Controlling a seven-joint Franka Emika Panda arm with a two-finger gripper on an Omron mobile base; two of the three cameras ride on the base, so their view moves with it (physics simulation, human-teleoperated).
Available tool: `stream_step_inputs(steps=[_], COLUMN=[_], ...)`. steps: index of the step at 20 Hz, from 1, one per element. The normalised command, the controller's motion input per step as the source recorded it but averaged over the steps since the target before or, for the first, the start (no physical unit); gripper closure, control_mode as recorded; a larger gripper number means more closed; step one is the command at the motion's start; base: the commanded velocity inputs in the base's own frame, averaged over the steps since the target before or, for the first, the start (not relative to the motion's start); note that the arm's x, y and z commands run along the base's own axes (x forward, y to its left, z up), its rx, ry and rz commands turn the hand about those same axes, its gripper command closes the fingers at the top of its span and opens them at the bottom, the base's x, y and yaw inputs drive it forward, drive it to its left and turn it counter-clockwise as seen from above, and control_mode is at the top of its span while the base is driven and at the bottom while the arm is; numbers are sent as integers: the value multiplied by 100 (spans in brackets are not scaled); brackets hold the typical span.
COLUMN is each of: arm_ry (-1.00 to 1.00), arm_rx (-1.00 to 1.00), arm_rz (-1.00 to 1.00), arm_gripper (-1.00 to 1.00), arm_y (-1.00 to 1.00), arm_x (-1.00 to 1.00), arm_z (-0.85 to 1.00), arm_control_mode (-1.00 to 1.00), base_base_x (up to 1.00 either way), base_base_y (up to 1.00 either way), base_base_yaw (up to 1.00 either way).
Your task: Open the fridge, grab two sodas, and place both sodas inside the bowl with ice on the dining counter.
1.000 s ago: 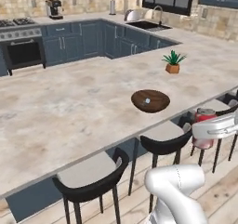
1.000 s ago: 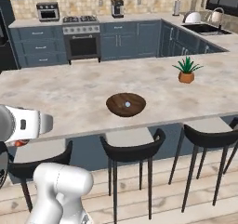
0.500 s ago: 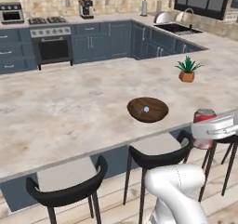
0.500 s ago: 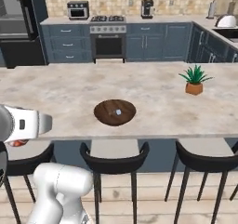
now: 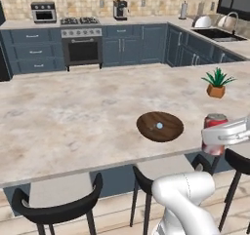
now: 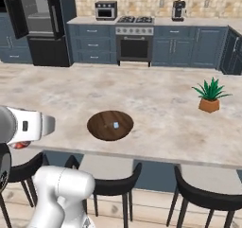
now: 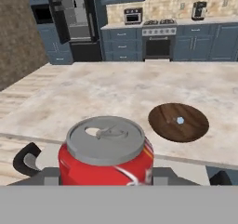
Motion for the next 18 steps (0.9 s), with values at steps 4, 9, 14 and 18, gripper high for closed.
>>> stream_step_inputs(steps=[4, 9, 14, 18], arm_ry=[0, 21, 42, 39], arm_rx=[0, 4, 0, -1], arm_rz=[0, 2, -3, -5], arm_gripper=[100, 100, 100, 100], arm_y=[0, -30, -13, -1], arm_x=[0, 100, 100, 100], arm_z=[0, 0, -9, -33], arm_control_mode=[100, -100, -100, -100], base_base_x=[92, 0, 0, 0], base_base_y=[-37, 0, 0, 0], base_base_yaw=[14, 0, 0, 0])
